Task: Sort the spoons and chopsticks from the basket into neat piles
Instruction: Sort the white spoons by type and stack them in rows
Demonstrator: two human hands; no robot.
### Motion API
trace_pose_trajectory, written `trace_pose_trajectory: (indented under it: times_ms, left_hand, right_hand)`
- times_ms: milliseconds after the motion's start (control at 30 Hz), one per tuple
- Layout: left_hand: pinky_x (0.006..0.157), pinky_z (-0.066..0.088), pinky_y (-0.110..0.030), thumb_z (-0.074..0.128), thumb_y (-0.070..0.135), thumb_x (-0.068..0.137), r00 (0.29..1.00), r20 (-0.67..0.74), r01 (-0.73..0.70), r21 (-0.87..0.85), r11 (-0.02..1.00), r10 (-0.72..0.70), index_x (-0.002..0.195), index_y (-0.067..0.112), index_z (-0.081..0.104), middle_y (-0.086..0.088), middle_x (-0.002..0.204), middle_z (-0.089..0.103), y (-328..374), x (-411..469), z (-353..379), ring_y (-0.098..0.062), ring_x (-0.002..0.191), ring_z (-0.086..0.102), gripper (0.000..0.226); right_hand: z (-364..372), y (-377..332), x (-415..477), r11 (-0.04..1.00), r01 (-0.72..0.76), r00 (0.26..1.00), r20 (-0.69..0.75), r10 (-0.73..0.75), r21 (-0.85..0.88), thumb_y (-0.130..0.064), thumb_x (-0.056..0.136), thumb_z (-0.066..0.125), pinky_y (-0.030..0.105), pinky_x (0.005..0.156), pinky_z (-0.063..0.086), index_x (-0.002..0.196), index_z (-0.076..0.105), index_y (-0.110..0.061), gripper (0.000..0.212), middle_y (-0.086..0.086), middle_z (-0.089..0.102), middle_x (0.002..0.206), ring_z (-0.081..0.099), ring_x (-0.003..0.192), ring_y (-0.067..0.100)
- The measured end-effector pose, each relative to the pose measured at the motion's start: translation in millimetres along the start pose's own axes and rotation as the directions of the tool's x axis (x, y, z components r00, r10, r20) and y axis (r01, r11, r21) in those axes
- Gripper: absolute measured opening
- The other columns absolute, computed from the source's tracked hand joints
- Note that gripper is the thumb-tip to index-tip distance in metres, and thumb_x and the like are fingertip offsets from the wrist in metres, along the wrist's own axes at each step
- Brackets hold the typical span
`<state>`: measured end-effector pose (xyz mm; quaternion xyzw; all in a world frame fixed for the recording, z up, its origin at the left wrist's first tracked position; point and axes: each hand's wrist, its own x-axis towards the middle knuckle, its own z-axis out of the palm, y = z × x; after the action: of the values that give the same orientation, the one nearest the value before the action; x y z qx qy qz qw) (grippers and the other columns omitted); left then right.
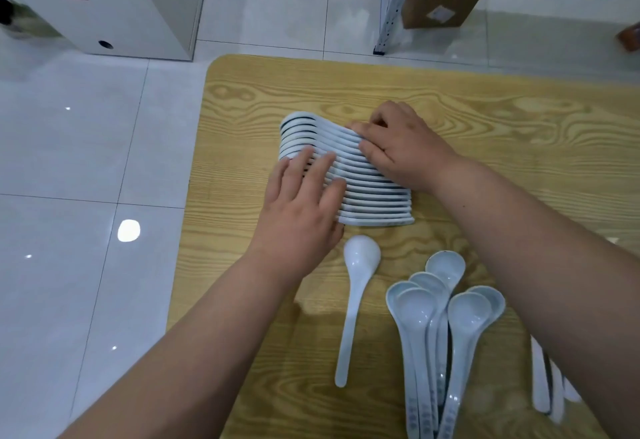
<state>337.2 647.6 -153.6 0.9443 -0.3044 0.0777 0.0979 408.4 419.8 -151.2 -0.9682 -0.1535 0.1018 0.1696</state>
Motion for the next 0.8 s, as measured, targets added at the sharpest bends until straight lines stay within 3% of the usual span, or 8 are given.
trace_pose_trajectory:
  times_ms: [67,133,300,500,667,800]
  left_hand:
    - [0.118,0.019,-0.064,0.067,0.044,0.081,0.989,0.123,0.076,0.003,0.997,-0.076,0.141,0.013,0.052,-0.018,0.159,0.031,-1,3,-3,-0.047,0.149,0.019,0.069]
    - [0.118,0.02,-0.063,0.064,0.052,0.081,0.977,0.183,0.11,-0.004,0.994,-0.107,0.151,0.016,0.041,-0.018,0.164,0.021,-3,6,-4,-0.046,0.151,0.008,0.081]
    - [0.116,0.03,-0.058,0.062,0.058,0.081,0.978,0.187,0.093,0.002,0.996,-0.092,0.15,0.018,0.043,-0.015,0.163,0.026,-13,0,-3,-0.041,0.152,0.01,0.083]
    - [0.121,0.021,-0.057,0.065,0.057,0.081,0.983,0.169,0.072,-0.026,0.997,-0.067,0.151,0.008,0.04,-0.02,0.164,0.02,-15,-3,0,-0.044,0.152,0.006,0.089]
    - [0.124,0.014,-0.049,0.069,0.056,0.076,0.981,0.17,0.107,-0.069,0.992,-0.094,0.154,0.005,0.033,-0.018,0.165,0.018,-17,-2,-3,-0.039,0.153,0.005,0.1]
    - [0.123,0.019,-0.052,0.065,0.059,0.078,0.983,0.158,0.099,-0.036,0.994,-0.092,0.153,0.003,0.034,-0.02,0.164,0.019,-15,-2,-3,-0.039,0.153,0.007,0.098]
  right_hand:
    - [0,-4,1,0.999,-0.002,1.0,0.002,0.002,0.042,-0.03,0.104,0.044,0.037,0.105,0.035,0.149,0.047,-0.02,0.046,0.005,0.048,0.117,0.04,0.118,0.025]
    - [2,-10,3,0.998,-0.011,1.0,0.015,0.01,0.062,-0.03,0.104,0.044,0.032,0.104,0.031,0.151,0.044,-0.021,0.047,0.004,0.048,0.119,0.04,0.119,0.024]
    - [15,-21,-4,1.0,0.01,1.0,-0.015,-0.01,-0.021,-0.043,0.099,0.031,0.048,0.097,0.043,0.147,0.049,-0.017,0.057,0.007,0.055,0.117,0.047,0.11,0.03]
    - [17,-24,-14,0.993,-0.115,0.993,-0.037,0.114,-0.02,-0.055,0.096,0.024,0.047,0.117,0.025,0.146,0.046,-0.022,0.064,0.005,0.042,0.15,0.031,0.143,0.027]
    - [20,-19,-22,0.986,-0.165,0.986,0.002,0.165,-0.001,-0.061,0.097,0.021,0.045,0.124,0.012,0.154,0.033,-0.028,0.067,0.003,0.025,0.164,0.014,0.153,0.025]
    - [22,-22,-29,0.973,-0.231,0.973,-0.018,0.231,0.029,-0.059,0.097,0.024,0.043,0.125,0.007,0.158,0.026,-0.028,0.068,0.005,0.02,0.166,0.009,0.154,0.025]
